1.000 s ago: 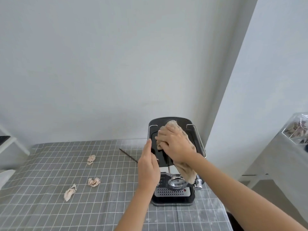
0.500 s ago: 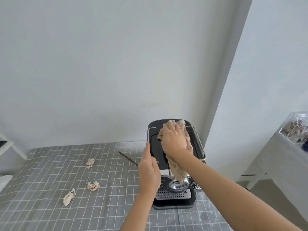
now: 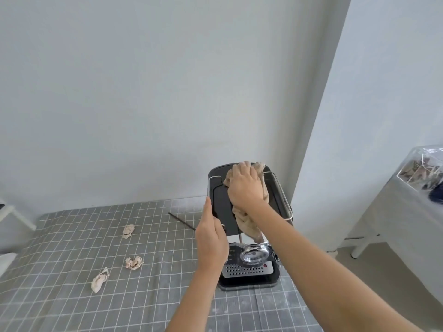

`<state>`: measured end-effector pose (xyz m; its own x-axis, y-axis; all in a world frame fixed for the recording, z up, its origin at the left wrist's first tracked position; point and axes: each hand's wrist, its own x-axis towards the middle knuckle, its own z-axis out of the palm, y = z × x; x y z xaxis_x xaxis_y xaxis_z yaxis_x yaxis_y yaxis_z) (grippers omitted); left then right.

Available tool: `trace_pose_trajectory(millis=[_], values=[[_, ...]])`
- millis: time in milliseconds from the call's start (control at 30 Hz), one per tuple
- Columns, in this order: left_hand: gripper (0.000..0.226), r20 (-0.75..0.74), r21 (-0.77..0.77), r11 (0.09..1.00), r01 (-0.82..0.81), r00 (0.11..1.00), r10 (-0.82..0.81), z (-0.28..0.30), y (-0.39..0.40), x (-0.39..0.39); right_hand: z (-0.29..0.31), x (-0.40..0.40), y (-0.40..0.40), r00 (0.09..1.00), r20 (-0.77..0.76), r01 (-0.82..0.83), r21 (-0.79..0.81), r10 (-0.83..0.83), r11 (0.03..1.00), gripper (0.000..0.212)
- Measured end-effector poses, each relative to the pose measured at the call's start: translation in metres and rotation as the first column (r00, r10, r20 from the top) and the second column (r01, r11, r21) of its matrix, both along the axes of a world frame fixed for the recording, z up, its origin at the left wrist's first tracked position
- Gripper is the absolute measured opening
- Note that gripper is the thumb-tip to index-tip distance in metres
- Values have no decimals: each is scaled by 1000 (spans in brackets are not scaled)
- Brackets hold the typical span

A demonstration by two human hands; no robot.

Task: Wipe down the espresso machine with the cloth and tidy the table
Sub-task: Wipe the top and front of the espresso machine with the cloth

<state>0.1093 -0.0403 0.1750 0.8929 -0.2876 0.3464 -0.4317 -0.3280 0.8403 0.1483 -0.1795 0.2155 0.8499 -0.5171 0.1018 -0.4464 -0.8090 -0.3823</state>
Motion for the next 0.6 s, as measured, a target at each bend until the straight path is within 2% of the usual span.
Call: trace_pose_trajectory(millis=[67, 133, 167, 233, 300, 367, 500, 600], values=[[52, -7, 4, 1000, -16, 1000, 16, -1, 0, 1, -6, -35, 17, 998, 33, -56, 1, 56, 998, 53], [53, -8, -4, 1000, -17, 1000, 17, -2, -1, 1, -15, -71, 33, 1000, 0, 2, -25, -2, 1000, 58], [53, -10, -6, 1000, -14, 1000, 14, -2, -2, 1, -16, -81, 39, 996, -69, 61, -35, -63, 998, 62], [53, -10, -5, 1000, -5, 1000, 5, -2, -2, 2, -12, -76, 39, 969, -173, 184, 18, -178, 983, 67], [53, 8, 0, 1000, 8, 1000, -8, -2, -1, 3, 2, -52, 30, 943, -208, 290, 122, -261, 949, 68], [52, 10, 7, 1000, -5, 1000, 5, -2, -2, 3, 13, -32, 17, 933, -223, 323, 170, -283, 931, 69], [51, -5, -19, 1000, -19, 1000, 19, -2, 0, 0, 3, -47, 25, 953, -173, 258, 39, -248, 965, 63], [52, -7, -16, 1000, -9, 1000, 9, -3, 0, 3, -13, -78, 45, 988, -81, 129, -44, -132, 991, 61]])
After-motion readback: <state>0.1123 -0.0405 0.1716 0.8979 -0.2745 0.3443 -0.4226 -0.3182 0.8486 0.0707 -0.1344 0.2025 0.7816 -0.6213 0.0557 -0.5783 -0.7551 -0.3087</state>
